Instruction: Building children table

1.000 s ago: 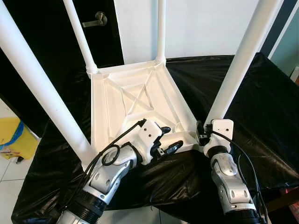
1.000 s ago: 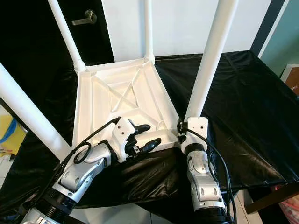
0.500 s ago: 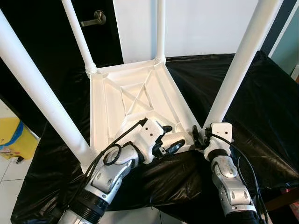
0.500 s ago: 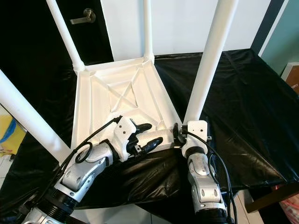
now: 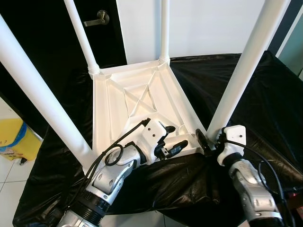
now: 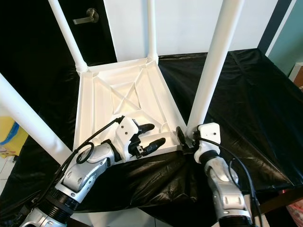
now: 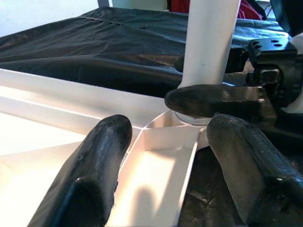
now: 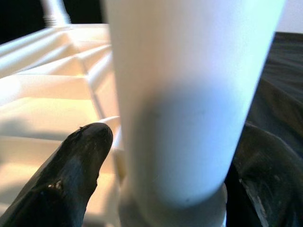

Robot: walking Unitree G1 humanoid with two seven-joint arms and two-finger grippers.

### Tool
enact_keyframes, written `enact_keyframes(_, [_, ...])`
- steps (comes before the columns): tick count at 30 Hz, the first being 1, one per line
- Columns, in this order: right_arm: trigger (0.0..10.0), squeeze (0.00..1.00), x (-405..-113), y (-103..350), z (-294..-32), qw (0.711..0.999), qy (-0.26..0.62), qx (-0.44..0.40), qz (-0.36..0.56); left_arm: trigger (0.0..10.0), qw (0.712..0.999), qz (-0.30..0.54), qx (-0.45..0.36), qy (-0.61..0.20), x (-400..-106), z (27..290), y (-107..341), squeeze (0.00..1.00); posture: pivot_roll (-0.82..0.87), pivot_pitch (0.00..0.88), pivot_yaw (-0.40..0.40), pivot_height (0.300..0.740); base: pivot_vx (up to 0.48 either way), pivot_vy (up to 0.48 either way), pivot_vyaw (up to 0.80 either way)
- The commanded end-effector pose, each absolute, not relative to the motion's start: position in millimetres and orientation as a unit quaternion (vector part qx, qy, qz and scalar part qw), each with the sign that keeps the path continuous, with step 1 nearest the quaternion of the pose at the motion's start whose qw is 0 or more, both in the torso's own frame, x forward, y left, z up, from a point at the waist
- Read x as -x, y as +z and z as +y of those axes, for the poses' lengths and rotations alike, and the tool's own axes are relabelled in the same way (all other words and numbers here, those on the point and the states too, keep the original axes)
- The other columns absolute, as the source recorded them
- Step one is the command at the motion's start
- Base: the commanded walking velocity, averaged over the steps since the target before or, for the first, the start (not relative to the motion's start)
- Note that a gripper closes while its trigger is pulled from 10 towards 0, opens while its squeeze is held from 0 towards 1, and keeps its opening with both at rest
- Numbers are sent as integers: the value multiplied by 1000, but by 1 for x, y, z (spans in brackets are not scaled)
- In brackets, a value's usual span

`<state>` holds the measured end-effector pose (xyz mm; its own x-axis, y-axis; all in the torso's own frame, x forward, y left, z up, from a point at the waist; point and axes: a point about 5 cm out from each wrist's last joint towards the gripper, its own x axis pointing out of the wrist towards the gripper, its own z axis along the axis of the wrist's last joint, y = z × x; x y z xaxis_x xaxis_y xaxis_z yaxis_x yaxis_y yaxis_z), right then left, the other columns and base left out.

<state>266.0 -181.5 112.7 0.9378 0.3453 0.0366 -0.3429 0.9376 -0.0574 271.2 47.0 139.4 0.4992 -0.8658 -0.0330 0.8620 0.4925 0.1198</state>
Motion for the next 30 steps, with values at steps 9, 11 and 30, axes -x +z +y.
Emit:
enact_keyframes(9, [4706,0,-290,118,-178,956,284,69,-13,10000,822,-7,-84,-563,-270,40,136,0,-179,0,46,740,0,0,0])
enact_keyframes(11, [4706,0,-290,118,-178,956,284,69,-13,10000,822,-7,-84,-563,-270,40,136,0,-179,0,46,740,0,0,0])
enact_keyframes(30, [10000,0,-278,94,-165,966,259,23,7,10000,826,1,-85,-558,-266,43,131,0,-159,0,30,740,0,0,0])
